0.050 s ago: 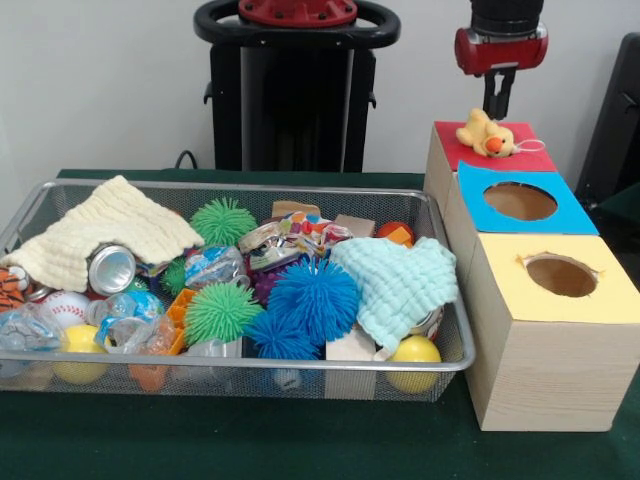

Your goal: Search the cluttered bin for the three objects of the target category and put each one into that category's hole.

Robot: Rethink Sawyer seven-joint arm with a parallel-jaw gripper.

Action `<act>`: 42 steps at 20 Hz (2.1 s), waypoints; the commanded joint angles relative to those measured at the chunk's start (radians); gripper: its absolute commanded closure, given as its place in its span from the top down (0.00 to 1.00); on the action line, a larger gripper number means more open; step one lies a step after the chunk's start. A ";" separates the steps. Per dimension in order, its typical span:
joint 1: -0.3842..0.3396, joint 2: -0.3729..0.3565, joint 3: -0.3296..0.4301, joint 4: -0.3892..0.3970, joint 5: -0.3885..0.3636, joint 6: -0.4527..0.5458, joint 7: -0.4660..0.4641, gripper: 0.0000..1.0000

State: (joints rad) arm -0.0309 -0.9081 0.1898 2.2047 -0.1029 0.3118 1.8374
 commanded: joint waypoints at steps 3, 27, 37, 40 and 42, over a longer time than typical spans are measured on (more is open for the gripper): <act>0.011 0.067 -0.029 -0.028 -0.057 -0.026 0.103 0.00; -0.008 -0.099 0.021 -0.004 0.026 0.151 0.075 0.00; -0.015 -0.023 -0.001 -0.041 -0.018 0.084 0.074 0.00; -0.015 0.009 -0.009 -0.061 -0.033 0.060 0.071 0.00; -0.014 0.022 -0.014 -0.066 -0.039 0.046 0.073 0.00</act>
State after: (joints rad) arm -0.0116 -0.9617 0.1596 2.2048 -0.1141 0.3484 1.8374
